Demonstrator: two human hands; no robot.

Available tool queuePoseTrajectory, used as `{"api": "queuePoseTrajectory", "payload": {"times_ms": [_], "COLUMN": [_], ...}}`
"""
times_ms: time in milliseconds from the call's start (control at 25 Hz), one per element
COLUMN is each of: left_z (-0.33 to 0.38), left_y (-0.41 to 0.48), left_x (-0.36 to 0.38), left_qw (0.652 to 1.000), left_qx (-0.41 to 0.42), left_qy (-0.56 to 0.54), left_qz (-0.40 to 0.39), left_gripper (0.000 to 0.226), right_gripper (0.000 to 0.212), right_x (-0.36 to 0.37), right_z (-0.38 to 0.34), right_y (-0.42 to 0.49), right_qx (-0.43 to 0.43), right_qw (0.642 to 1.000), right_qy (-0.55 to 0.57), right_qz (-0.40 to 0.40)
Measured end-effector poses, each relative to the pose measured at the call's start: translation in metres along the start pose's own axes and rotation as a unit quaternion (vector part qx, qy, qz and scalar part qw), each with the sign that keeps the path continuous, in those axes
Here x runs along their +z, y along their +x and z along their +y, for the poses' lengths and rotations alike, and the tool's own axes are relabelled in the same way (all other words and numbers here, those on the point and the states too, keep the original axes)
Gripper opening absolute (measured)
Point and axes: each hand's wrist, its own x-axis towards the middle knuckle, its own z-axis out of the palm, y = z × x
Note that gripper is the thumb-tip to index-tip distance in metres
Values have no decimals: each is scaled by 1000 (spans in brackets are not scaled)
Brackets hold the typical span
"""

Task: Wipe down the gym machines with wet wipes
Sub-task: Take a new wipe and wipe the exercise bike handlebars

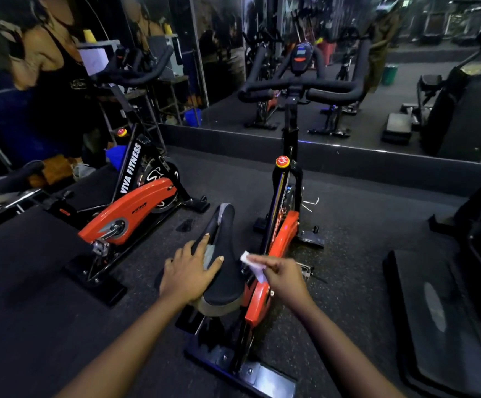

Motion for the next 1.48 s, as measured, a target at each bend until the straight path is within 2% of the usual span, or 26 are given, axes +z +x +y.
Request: {"api": "queuePoseTrajectory", "payload": {"times_ms": [200,320,400,440,600,760,960,1200,1400,1480], "left_z": [-3,-6,-3,4,70,153,252,353,420,442], "left_y": [3,7,15,25,71,144,254,367,452,488], "left_x": [0,-2,-8,-9,-9,-10,-26,-54,-66,-64], "left_qw": [1000,991,979,975,959,944,930,915,909,921], "left_qx": [-5,7,28,35,45,84,173,231,244,233], "left_qy": [-30,-135,-197,-205,-244,-288,-288,-261,-205,-169], "left_qz": [8,-2,44,72,136,136,149,203,267,262], "left_gripper": [71,77,80,74,56,51,57,71,72,73], "right_gripper": [33,17,15,16,18,18,19,20,21,23], "right_x": [-22,-40,-58,-71,-144,-237,-344,-411,-455,-469], "right_z": [-3,15,26,32,42,50,49,51,63,70], "right_y": [14,29,44,54,103,165,232,337,435,472], "right_qx": [70,83,84,84,81,65,27,-3,-43,-58], "right_qw": [994,991,992,993,991,989,981,976,980,983], "right_qy": [77,82,58,51,86,61,67,67,64,52], "right_qz": [45,58,68,70,69,120,182,205,184,167]}}
